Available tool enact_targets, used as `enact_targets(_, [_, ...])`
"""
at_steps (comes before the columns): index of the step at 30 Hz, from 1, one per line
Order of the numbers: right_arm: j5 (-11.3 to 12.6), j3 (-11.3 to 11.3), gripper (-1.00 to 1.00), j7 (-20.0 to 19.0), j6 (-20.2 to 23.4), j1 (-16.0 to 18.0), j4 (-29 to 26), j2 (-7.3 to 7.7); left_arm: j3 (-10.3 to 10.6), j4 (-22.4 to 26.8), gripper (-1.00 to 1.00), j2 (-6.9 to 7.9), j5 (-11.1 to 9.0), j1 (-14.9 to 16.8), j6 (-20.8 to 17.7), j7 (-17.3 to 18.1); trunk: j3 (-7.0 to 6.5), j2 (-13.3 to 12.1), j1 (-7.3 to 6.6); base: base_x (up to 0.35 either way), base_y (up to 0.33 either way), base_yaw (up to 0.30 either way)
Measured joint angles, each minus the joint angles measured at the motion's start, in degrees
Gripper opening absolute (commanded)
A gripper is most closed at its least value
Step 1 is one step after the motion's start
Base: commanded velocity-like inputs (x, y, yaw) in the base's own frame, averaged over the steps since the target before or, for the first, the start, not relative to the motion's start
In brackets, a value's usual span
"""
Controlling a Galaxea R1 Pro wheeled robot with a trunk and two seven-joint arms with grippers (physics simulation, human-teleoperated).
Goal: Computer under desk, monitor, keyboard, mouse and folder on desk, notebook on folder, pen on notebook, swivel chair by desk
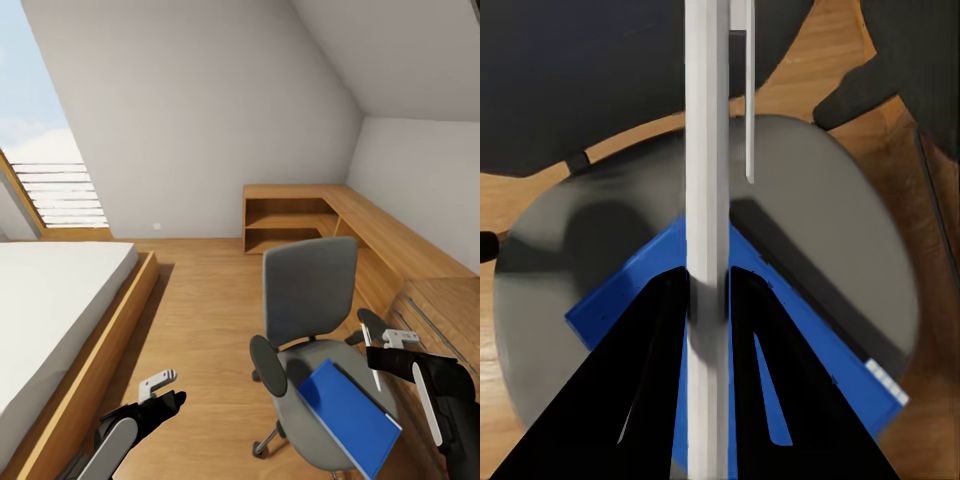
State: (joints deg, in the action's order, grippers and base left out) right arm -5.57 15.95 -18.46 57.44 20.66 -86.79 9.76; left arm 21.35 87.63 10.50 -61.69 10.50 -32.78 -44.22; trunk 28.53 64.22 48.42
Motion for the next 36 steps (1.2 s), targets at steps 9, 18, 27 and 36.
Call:
enact_targets(9, [-0.04,0.03,-1.00,0.01,-0.16,0.02,0.01,0.00,0.83,0.09,1.00,-0.02,0.04,-0.01,0.01,-0.10,-1.72,-3.61,-1.98,0.000,0.000,-0.042])
enact_targets(18, [-0.17,2.42,-1.00,0.01,-0.03,0.00,0.10,0.00,1.36,0.14,1.00,-0.08,0.08,0.00,0.00,-0.31,-3.54,-7.22,-3.96,0.000,0.000,-0.135])
enact_targets(27, [-0.10,5.09,-1.00,0.15,0.00,-0.02,0.46,0.00,1.46,0.09,1.00,-0.07,0.01,0.00,0.00,-0.21,-4.51,-8.45,-4.62,0.000,0.000,-0.227])
enact_targets(36, [-0.09,8.84,-1.00,0.18,0.00,-0.02,1.11,0.00,1.57,-0.09,1.00,0.08,-0.06,0.00,0.08,-0.17,-4.97,-8.45,-4.62,0.000,0.000,-0.247])
